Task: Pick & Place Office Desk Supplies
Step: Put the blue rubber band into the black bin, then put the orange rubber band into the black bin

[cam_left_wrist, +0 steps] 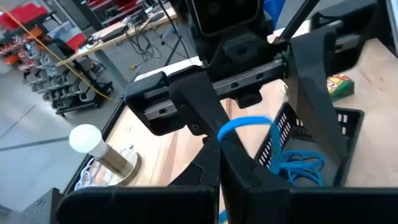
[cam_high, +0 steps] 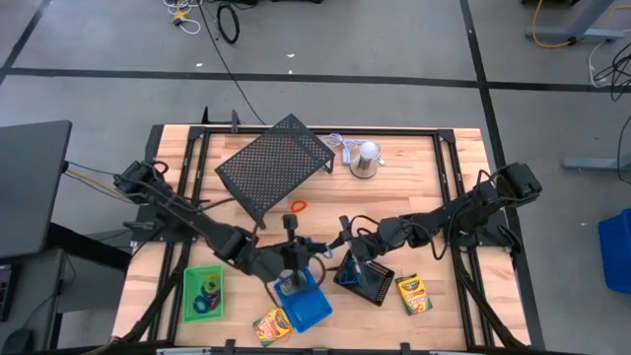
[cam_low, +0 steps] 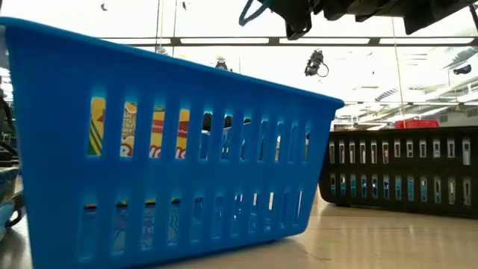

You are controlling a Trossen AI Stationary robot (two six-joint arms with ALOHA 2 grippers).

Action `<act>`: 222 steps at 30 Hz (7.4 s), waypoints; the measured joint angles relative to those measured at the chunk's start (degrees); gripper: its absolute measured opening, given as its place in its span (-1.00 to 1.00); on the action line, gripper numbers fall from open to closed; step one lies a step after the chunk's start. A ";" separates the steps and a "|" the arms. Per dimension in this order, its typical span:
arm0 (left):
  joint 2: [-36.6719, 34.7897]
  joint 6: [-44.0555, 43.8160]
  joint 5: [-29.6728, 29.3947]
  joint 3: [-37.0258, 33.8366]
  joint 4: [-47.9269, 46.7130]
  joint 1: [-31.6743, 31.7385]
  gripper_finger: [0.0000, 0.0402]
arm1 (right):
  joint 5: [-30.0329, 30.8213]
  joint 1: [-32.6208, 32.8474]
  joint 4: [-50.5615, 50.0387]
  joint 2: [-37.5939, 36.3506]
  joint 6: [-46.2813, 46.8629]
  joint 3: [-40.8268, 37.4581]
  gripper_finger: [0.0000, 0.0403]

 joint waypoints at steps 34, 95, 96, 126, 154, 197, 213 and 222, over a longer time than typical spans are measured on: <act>-5.62 19.88 26.50 -2.54 13.57 1.48 -0.93 | 10.82 5.09 -4.35 -0.09 -1.62 -0.02 -0.99; -36.37 -17.46 20.12 -44.63 4.75 2.10 -0.22 | -5.78 6.45 -42.86 -3.26 19.02 -0.02 0.23; -36.37 -17.85 20.13 -44.63 4.42 2.09 -0.20 | -5.63 6.77 -42.88 -3.26 19.04 -0.02 0.22; -31.85 -39.18 36.57 -44.54 -17.24 2.04 -0.14 | 10.34 12.90 -68.79 -3.31 15.85 13.38 0.18; -3.57 -27.61 34.22 -25.29 -37.11 2.06 -0.64 | 10.84 12.79 -69.55 -3.31 16.72 13.38 0.18; -6.78 -15.53 12.80 -1.53 -44.11 -5.86 -1.00 | 8.28 4.20 -27.15 -3.28 -4.88 7.66 0.18; -6.58 4.57 33.76 -1.51 -20.58 3.46 -1.00 | -6.28 -2.72 -12.86 1.49 -10.56 3.76 0.18; -4.54 6.95 39.62 -1.38 -16.31 6.58 -1.00 | -9.66 -4.88 -10.69 1.90 -10.05 3.76 0.18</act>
